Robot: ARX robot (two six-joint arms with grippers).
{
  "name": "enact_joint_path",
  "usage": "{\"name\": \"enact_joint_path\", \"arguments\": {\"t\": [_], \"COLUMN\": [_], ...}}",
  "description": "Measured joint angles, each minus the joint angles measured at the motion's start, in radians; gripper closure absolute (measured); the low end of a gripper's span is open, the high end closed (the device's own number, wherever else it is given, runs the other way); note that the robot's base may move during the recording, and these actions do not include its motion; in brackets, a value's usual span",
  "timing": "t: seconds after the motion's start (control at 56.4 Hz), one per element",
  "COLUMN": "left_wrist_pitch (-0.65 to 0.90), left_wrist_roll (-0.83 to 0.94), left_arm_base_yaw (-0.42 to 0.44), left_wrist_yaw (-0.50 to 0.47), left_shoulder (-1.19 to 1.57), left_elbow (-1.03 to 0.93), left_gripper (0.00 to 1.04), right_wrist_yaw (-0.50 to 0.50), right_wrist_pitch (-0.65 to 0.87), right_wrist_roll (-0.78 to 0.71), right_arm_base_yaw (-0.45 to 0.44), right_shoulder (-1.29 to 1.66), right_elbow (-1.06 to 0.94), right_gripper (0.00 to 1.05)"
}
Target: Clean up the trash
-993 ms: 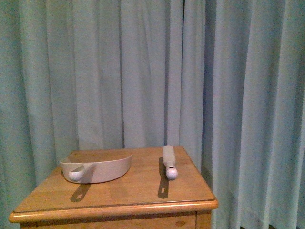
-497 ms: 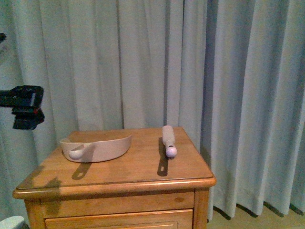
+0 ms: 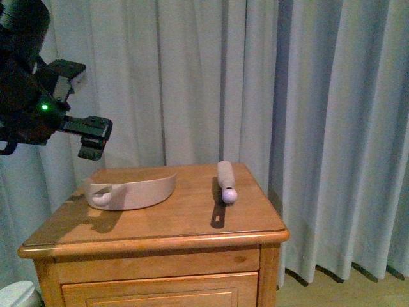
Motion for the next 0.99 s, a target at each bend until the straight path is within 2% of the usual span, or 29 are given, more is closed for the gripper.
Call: {"name": "enact_joint_path", "arguments": {"t": [0.408,0.993], "left_wrist_pitch": [-0.136,-0.162], "left_wrist_roll": [-0.156,-0.204], "left_arm_base_yaw": [-0.021,-0.080], "left_wrist_yaw": [-0.010,-0.026], "left_shoulder": [0.114,0.143], "left_elbow": [0.159,0.164], "left_gripper": [0.08,0.08], "right_wrist_yaw": [0.000,0.000], "right_wrist_pitch": [0.000,0.000], "right_wrist_roll": [0.000,0.000], "right_arm_base_yaw": [0.000,0.000], "right_shoulder": [0.000,0.000], "right_elbow": [0.000,0.000], "right_gripper": [0.07,0.07]}}
